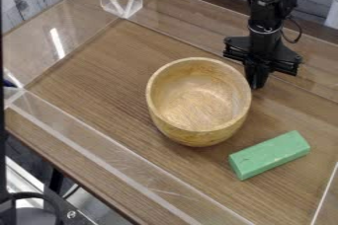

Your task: Remove the green block from inside the brown bowl and put it on the table

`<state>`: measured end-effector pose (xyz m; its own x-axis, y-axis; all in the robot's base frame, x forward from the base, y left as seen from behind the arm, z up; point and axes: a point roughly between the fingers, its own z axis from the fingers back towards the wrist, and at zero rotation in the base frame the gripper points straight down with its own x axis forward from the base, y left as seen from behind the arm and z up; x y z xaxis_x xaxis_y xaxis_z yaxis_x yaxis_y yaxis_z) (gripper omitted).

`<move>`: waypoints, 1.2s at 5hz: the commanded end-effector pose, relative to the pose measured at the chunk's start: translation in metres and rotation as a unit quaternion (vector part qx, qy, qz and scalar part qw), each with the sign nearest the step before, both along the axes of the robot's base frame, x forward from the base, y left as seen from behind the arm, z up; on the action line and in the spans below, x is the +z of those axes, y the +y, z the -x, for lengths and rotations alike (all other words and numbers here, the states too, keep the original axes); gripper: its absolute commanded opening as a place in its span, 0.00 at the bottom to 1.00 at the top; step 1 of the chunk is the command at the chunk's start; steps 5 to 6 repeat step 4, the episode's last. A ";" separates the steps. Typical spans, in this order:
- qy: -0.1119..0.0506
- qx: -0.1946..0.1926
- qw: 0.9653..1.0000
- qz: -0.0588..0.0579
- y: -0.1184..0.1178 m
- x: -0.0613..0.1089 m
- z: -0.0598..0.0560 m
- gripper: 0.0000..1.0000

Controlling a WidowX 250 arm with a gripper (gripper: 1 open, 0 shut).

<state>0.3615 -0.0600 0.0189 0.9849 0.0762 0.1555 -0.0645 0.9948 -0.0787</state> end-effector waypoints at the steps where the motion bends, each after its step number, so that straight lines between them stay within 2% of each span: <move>1: -0.015 0.014 1.000 0.001 0.001 0.008 -0.001 0.00; 3: -0.026 0.040 0.999 0.000 0.002 0.008 0.000 0.00; 4: -0.025 0.032 0.999 0.006 0.004 0.009 -0.002 0.00; 6: -0.025 0.032 0.999 0.006 0.004 0.009 -0.002 0.00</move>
